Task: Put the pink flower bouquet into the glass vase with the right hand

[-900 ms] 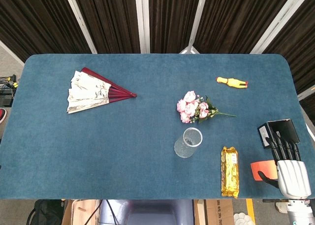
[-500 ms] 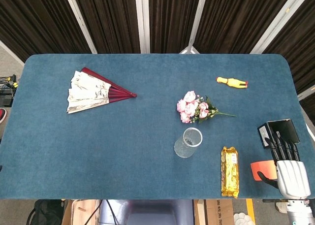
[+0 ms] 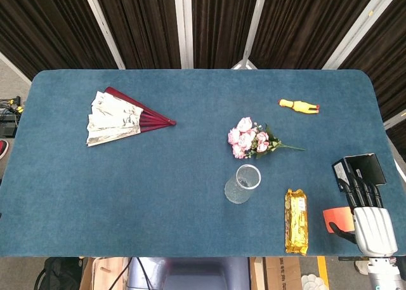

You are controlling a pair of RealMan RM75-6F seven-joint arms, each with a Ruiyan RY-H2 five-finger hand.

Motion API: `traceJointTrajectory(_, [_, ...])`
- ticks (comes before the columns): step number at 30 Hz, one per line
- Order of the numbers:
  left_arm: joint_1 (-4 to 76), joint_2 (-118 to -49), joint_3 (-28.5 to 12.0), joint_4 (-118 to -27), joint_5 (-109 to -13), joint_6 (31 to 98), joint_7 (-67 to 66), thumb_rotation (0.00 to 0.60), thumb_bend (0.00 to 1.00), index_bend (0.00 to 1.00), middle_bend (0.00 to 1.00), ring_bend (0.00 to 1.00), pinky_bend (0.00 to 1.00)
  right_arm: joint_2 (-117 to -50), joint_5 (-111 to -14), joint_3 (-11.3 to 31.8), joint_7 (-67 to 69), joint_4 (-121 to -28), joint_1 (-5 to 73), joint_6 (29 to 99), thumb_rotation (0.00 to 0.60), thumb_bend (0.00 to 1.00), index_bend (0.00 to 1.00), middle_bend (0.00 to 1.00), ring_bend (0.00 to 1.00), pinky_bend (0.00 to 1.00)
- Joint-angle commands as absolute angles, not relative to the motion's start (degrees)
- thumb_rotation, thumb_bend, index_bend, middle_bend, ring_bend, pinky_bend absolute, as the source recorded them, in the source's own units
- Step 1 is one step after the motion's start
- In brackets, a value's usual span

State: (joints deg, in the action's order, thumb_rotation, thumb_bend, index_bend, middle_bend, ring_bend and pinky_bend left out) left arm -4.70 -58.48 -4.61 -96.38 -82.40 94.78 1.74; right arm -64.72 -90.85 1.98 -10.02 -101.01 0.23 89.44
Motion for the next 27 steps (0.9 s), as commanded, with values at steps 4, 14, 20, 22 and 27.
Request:
traceJointTrajectory(4, [-4.7,-58.6,-4.5,-96.6,-82.3,94.6,0.9,0.6,0.25,0.08,0.0,0.0,0.02,-64.8,-89.8,2.7,-9.8,-101.1,1.4,87.7,0.6,0.02,0.12,0.05,0.01,0.0])
traceJointTrajectory(14, [-4.1,-59.4,-5.0,-96.9,-81.7,94.3,-1.3,0.6,0.25,0.08,0.0,0.0,0.02,-61.7,-80.5,11.9,-8.1,-105.4,13.5,73.3,0.6,0.02,0.12,0.05,0.01,0.0])
traceJointTrajectory(20, [-3.9,-60.0,-5.1,-97.2,-81.5,94.2,-3.1,0.6,0.25,0.08,0.0,0.0,0.02,-63.1,-69.3,17.1,-12.9,-105.7,22.0,63.9,0.6,0.02,0.12,0.05,0.01,0.0])
traceJointTrajectory(22, [-3.9,-60.1,-5.2,-97.3,-81.2,94.1,-3.4,0.6,0.25,0.08,0.0,0.0,0.02,-64.2,-66.0,17.7,-14.6,-105.3,24.4,61.2,0.6,0.02,0.12,0.05,0.01,0.0])
traceJointTrajectory(27, [-3.7,-60.4,-5.5,-97.4,-80.5,93.9,-4.5,0.6,0.25,0.08,0.0,0.0,0.02,-68.1,-56.0,19.1,-19.7,-101.3,31.3,55.3,0.6,0.02,0.12,0.05,0.01,0.0])
